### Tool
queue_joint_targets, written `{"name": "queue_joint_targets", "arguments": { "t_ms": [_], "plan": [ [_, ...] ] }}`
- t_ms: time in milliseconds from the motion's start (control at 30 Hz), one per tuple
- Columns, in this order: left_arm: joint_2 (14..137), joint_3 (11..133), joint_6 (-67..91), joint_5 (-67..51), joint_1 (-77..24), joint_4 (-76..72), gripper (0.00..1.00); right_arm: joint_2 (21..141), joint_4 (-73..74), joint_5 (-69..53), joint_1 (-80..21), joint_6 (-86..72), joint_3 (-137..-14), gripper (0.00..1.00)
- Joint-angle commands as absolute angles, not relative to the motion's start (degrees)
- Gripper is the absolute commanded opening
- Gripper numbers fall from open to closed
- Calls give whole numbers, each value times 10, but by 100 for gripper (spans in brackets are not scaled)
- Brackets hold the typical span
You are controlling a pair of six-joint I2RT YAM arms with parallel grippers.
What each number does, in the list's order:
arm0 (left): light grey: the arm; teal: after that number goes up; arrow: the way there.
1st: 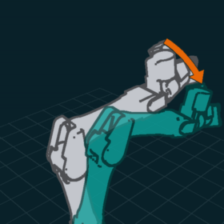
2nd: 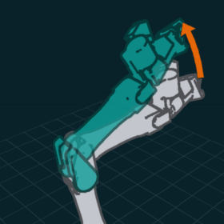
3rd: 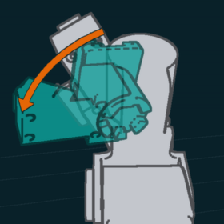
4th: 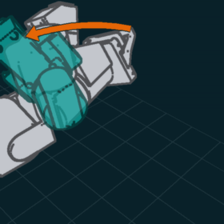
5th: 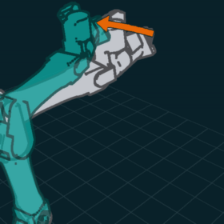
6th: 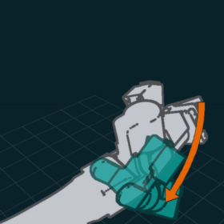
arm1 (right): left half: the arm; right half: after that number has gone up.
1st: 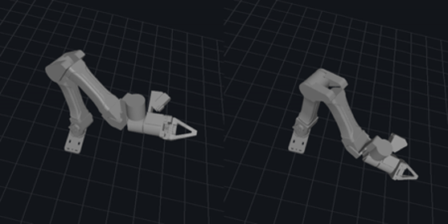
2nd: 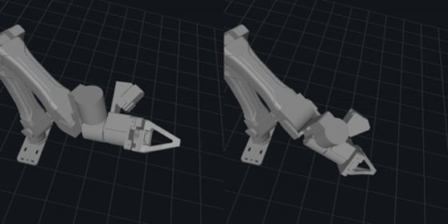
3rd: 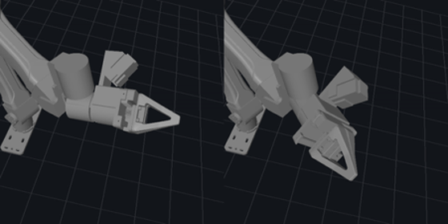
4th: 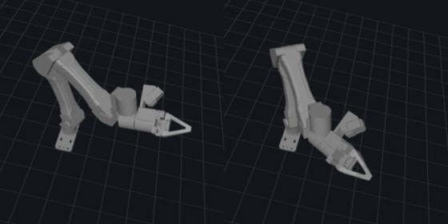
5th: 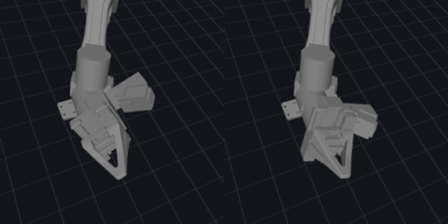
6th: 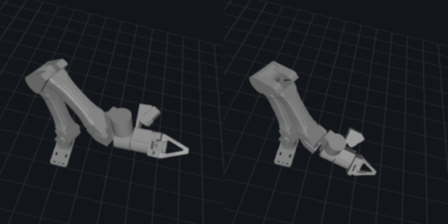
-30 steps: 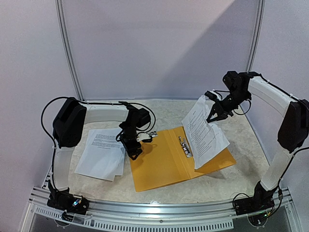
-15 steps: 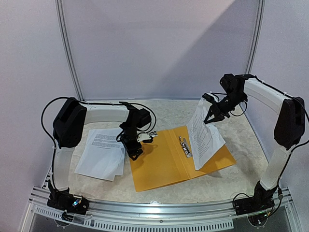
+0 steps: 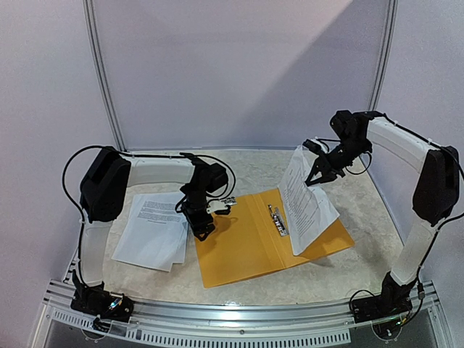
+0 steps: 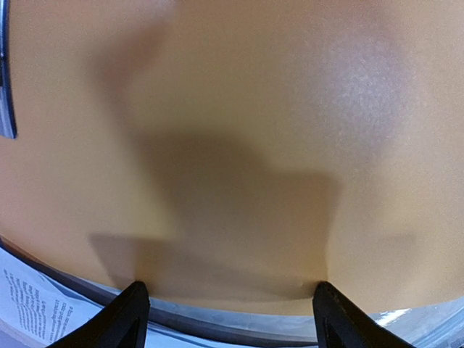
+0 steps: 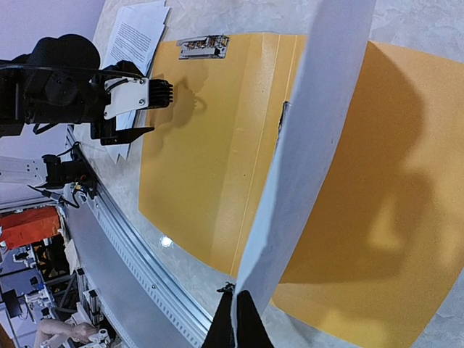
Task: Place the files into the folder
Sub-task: Place the file in the spring clip on the folder.
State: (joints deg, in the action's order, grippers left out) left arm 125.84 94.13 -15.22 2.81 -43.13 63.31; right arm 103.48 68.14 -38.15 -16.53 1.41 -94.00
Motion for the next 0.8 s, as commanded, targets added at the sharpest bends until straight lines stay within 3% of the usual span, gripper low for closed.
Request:
{"name": "queue_joint_targets", "arguments": {
  "t_ms": [0,767],
  "plan": [
    [1310,923,-156,36,-450,609,80,1014,686,-385,-170,14,-934,0],
    [1313,926,-157,38,-454,613,80,1001,685,-376,-174,7,-926,0]
  ]
}}
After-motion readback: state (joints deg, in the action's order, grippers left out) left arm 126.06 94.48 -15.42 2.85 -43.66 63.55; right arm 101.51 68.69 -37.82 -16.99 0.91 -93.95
